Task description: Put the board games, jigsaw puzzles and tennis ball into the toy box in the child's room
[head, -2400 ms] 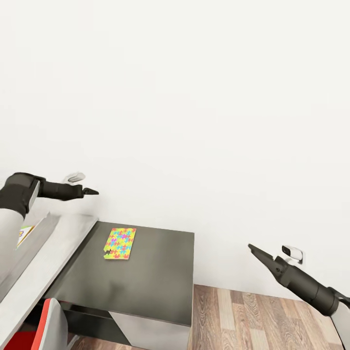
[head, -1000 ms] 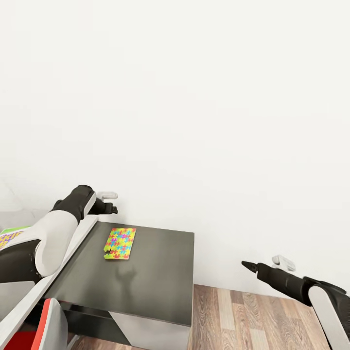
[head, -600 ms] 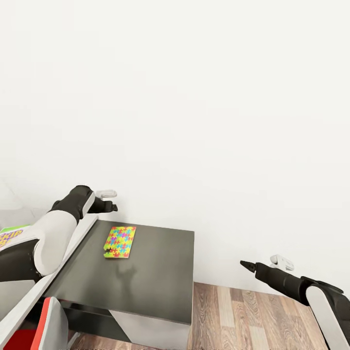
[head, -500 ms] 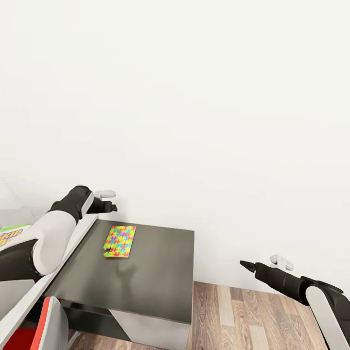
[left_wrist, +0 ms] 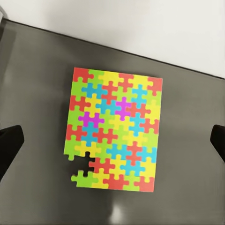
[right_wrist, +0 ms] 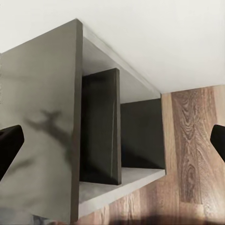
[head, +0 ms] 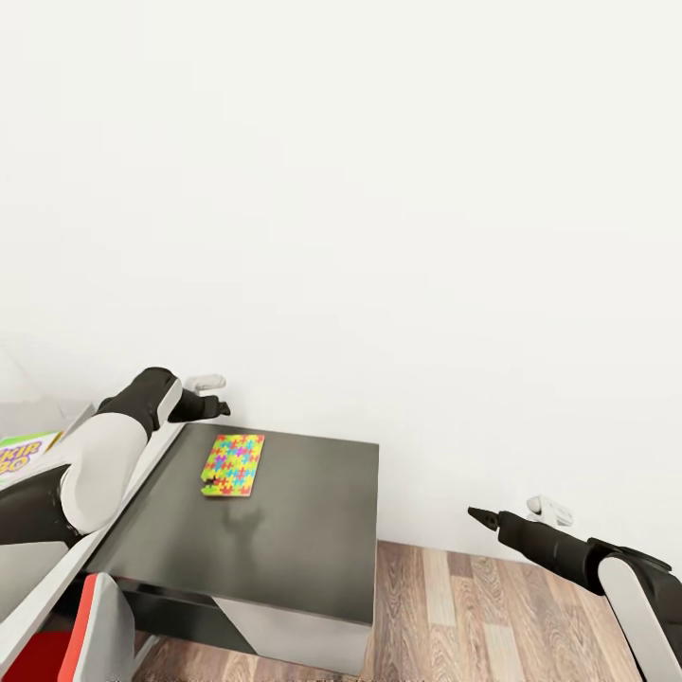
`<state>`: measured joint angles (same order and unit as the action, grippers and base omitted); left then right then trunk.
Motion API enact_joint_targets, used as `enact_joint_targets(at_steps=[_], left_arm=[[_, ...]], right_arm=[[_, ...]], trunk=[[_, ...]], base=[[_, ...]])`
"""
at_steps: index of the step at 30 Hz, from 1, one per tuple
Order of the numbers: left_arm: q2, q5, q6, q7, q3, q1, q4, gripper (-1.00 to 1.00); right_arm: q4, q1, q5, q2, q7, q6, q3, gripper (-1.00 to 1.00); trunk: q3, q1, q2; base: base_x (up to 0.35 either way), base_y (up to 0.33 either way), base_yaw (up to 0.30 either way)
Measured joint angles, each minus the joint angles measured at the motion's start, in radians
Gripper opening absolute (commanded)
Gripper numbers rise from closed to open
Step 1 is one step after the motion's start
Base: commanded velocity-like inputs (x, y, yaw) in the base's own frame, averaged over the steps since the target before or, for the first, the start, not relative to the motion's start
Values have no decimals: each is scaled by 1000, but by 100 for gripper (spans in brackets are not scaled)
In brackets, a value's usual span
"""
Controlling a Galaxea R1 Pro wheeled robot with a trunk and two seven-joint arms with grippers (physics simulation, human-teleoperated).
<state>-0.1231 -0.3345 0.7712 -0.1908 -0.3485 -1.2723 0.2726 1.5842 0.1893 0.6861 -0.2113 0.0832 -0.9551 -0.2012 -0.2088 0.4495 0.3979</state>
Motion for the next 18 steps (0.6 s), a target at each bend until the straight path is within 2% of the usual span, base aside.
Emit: enact_joint_targets(at_steps=[7, 18], left_arm=[[-2, -1, -44, 0, 1, 0, -3, 100], [-11, 0, -56, 0, 0, 0, -6, 100]], right_arm=[[-1, 0, 0, 2, 4, 0, 0, 100], [-1, 0, 0, 5, 7, 0, 0, 100]], trunk=[[-12, 0, 0], [-30, 0, 0]], base=[[0, 0, 0], [0, 0, 0]])
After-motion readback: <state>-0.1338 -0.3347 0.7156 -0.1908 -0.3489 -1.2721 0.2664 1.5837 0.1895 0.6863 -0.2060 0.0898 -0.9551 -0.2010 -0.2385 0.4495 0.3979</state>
